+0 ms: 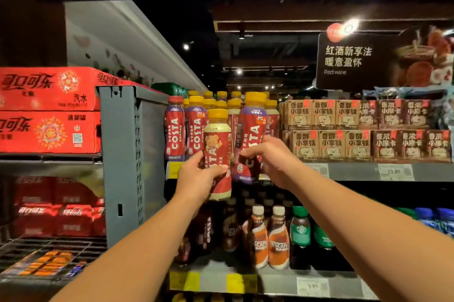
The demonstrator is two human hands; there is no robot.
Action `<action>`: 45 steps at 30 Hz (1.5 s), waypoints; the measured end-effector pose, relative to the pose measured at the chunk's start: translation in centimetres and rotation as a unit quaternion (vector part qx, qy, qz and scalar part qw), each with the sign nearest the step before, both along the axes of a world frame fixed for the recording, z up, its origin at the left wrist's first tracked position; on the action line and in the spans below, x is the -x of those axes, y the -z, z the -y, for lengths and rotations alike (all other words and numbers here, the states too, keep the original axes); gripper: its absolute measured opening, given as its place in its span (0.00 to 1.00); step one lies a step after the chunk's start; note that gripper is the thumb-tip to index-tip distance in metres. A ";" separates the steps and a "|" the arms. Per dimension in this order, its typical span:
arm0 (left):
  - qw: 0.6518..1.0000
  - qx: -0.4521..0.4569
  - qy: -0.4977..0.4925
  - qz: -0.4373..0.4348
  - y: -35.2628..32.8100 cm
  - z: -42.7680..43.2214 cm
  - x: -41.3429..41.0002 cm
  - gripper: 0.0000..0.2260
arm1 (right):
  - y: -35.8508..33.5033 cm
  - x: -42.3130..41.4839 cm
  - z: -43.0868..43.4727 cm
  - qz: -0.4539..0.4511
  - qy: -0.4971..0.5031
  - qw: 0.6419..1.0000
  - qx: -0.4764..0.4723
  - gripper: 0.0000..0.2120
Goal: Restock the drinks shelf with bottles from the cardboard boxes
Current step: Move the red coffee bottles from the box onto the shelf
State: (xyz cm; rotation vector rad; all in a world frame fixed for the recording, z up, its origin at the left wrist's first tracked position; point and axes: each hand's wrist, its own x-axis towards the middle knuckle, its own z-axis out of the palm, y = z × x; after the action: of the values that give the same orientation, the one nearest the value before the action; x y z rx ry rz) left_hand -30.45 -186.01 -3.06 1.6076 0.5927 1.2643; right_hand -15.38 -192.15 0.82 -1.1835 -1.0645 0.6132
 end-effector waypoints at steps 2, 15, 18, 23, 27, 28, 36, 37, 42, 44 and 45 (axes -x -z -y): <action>0.999 -0.003 -0.034 0.009 -0.6 -1.2 0.6 0.12 | -0.9 0.3 -1.6 0.007 -0.001 1.000 -0.003 0.18; 0.995 -0.031 -0.093 0.020 -3.6 -6.6 4.1 0.13 | -5.8 3.7 -10.0 0.056 0.035 0.997 -0.051 0.24; 0.995 -0.026 -0.090 0.019 -3.5 -7.6 4.3 0.13 | -5.4 4.2 -11.4 0.079 0.049 0.995 -0.037 0.25; 0.995 -0.021 -0.097 0.021 -3.2 -9.1 4.1 0.12 | -5.4 3.5 -12.1 0.102 0.051 0.993 -0.037 0.19; 0.996 -0.006 -0.090 0.025 -2.9 -9.8 3.4 0.11 | -5.2 1.8 -12.2 0.097 0.070 0.992 -0.037 0.17; 0.996 -0.002 -0.085 0.026 -2.9 -9.9 3.2 0.11 | -5.0 1.4 -12.2 0.095 0.075 0.992 -0.037 0.17; 0.997 0.002 -0.075 0.008 -2.7 -10.8 1.7 0.15 | -3.3 0.1 -14.1 0.067 0.088 0.994 -0.012 0.19; 0.997 0.002 -0.074 0.008 -2.6 -10.9 1.6 0.15 | -3.3 0.0 -14.3 0.069 0.090 0.994 -0.014 0.19; 0.997 0.000 -0.071 0.007 -2.6 -11.2 1.4 0.16 | -2.5 -0.2 -14.9 0.050 0.079 0.996 -0.006 0.15; 0.997 -0.001 -0.074 0.011 -2.6 -11.4 1.3 0.16 | -2.3 -0.4 -14.8 0.052 0.068 0.996 -0.003 0.16; 0.997 0.000 -0.075 0.013 -2.6 -11.5 1.3 0.16 | -2.1 -0.4 -14.7 0.053 0.065 0.996 -0.002 0.17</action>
State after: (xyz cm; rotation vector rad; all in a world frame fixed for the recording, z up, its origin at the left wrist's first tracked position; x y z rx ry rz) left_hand -31.74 -174.54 -0.45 1.5683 0.7077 1.3931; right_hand -14.93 -177.49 2.97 -1.2833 -1.0686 0.4515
